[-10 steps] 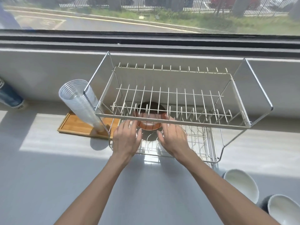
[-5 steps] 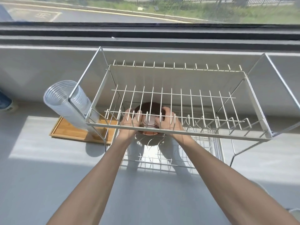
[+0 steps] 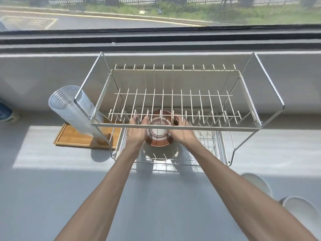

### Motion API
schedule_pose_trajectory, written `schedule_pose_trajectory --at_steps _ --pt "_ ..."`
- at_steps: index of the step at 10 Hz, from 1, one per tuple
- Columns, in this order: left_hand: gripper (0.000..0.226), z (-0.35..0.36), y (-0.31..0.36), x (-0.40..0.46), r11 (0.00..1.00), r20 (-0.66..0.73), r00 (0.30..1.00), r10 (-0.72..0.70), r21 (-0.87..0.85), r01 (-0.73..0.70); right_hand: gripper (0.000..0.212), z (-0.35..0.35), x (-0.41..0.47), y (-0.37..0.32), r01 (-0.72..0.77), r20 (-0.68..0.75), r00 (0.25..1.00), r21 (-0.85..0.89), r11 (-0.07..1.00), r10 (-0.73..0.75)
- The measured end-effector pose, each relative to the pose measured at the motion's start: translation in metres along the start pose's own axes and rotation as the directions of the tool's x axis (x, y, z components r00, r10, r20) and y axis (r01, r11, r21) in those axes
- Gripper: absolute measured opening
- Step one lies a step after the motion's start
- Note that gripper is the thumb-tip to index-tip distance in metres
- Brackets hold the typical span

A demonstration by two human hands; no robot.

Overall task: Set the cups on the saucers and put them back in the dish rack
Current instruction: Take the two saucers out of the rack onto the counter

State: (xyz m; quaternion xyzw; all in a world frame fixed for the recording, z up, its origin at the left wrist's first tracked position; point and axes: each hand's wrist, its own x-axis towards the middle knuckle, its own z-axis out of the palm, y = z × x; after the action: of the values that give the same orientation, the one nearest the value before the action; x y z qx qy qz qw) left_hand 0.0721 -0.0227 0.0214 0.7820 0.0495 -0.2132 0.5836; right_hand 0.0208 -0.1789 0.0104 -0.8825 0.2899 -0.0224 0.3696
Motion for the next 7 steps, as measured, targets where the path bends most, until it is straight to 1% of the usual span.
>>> schedule_pose_trajectory --at_steps 1,2,3,4,5,6,7 --pt "0.044 0.002 0.000 -0.023 1.000 -0.046 0.999 0.009 0.016 -0.008 0.037 -0.006 -0.027 0.004 -0.070 0.117 0.992 0.195 0.978 0.047" --pt "0.049 0.006 0.000 -0.053 0.999 -0.034 0.999 0.018 -0.039 -0.019 0.053 -0.017 -0.059 0.009 -0.112 0.119 0.989 0.200 0.973 0.090" --pt "0.054 0.008 -0.014 -0.080 0.995 0.001 0.999 0.049 -0.092 -0.049 0.062 -0.031 -0.089 0.017 -0.096 0.073 0.994 0.274 0.957 0.078" --pt "0.055 0.009 -0.031 -0.107 0.995 0.022 0.999 0.037 -0.099 -0.034 0.058 -0.039 -0.128 0.029 -0.092 0.044 0.996 0.312 0.945 0.083" --pt "0.054 0.011 -0.045 -0.134 0.995 0.064 0.997 0.046 -0.086 -0.040 0.059 -0.038 -0.162 0.047 -0.073 0.014 0.997 0.305 0.949 0.072" --pt "0.055 0.013 -0.061 -0.160 0.998 0.102 0.994 0.040 -0.062 -0.034 0.059 -0.035 -0.191 0.064 -0.102 -0.014 0.994 0.315 0.944 0.112" --pt "0.035 0.016 -0.077 -0.184 0.998 0.137 0.990 0.032 -0.058 -0.024 0.058 -0.032 -0.220 0.082 -0.135 -0.025 0.988 0.332 0.934 0.151"
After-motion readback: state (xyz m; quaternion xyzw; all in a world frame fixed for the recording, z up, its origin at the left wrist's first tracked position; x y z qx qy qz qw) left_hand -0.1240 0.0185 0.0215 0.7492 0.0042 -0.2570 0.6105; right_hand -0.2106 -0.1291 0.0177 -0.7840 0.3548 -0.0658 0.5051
